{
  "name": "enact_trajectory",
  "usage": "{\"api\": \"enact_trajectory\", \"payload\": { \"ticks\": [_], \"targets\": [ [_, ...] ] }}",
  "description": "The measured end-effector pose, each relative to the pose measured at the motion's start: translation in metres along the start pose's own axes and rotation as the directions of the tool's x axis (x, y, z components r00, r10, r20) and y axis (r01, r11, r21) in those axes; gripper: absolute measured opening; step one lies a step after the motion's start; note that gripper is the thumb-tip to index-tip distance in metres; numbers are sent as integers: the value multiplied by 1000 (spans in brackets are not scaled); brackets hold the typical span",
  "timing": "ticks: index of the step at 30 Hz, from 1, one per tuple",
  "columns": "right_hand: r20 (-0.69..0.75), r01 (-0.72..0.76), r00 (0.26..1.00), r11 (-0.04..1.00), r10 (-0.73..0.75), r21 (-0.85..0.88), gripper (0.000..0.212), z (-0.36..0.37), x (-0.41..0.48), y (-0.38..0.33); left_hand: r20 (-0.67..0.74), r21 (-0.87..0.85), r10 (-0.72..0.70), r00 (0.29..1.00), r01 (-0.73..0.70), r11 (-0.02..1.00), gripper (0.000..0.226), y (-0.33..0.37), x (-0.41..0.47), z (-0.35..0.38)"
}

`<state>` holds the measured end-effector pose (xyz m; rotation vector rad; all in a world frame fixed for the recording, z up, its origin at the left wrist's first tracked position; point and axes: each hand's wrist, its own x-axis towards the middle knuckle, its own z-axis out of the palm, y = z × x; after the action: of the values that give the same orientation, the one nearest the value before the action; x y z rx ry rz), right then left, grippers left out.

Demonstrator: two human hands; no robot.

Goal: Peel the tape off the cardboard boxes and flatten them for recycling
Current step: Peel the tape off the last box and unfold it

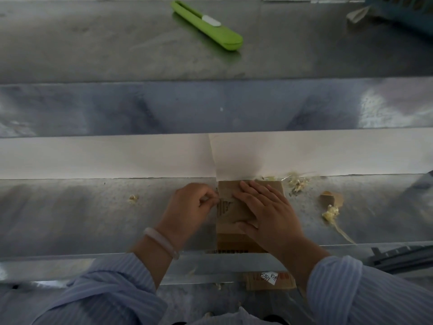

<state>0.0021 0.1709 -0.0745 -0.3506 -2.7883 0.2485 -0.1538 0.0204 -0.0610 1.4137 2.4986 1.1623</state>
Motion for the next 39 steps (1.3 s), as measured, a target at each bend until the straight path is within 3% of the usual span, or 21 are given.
{"api": "enact_trajectory", "payload": {
  "ticks": [4,7,8,10,11,13,16,20,22,24,25,27,29,31,32,35,39],
  "targets": [
    [-4,2,1000,1000,-2,-3,64,0,0,3,-45,-46,-59,997,57,997,20,-3,2,10],
    [-10,-7,1000,1000,7,1,62,0,1,2,-17,-182,-222,975,215,959,19,-8,2,20],
    [-10,-4,1000,1000,4,9,62,0,1,1,-13,-287,-334,942,317,904,19,-8,4,22],
    [-4,23,1000,1000,-23,19,61,1,-1,1,50,-551,-587,808,512,659,17,-5,10,21],
    [1,40,999,999,-40,22,61,1,-2,1,95,-638,-649,755,546,543,15,-4,13,17],
    [13,52,999,998,-52,22,63,1,-2,3,107,-644,-624,774,532,549,12,-4,19,9],
    [23,48,999,999,-48,4,65,1,-1,4,64,-546,-478,876,432,718,13,4,25,1],
    [12,48,999,999,-48,13,63,1,-2,3,148,-568,-475,867,468,677,24,12,18,-1],
    [8,44,999,999,-45,23,63,1,-1,4,266,-637,-493,828,535,555,25,10,14,-2],
    [7,42,999,999,-42,30,62,1,-1,4,413,-743,-469,781,587,322,25,8,15,-5],
    [10,40,999,999,-41,31,62,1,-1,4,452,-762,-444,774,594,258,27,6,16,-7],
    [15,36,999,999,-36,31,63,1,-1,4,471,-734,-400,787,600,317,33,3,17,-11],
    [23,34,999,999,-34,26,64,1,-1,4,428,-618,-350,833,553,560,35,1,17,-18],
    [29,33,999,999,-34,22,65,1,-1,4,327,-359,-247,912,362,860,32,2,19,-22],
    [29,34,999,999,-34,22,65,1,-1,4,278,-233,-189,942,257,938,35,2,20,-21],
    [35,34,999,999,-34,20,65,0,-1,4,161,-51,-102,982,112,992,36,2,25,-16],
    [39,35,999,999,-36,23,65,-1,-1,4,11,55,-43,999,42,998,5,0,34,-8]
  ]
}}
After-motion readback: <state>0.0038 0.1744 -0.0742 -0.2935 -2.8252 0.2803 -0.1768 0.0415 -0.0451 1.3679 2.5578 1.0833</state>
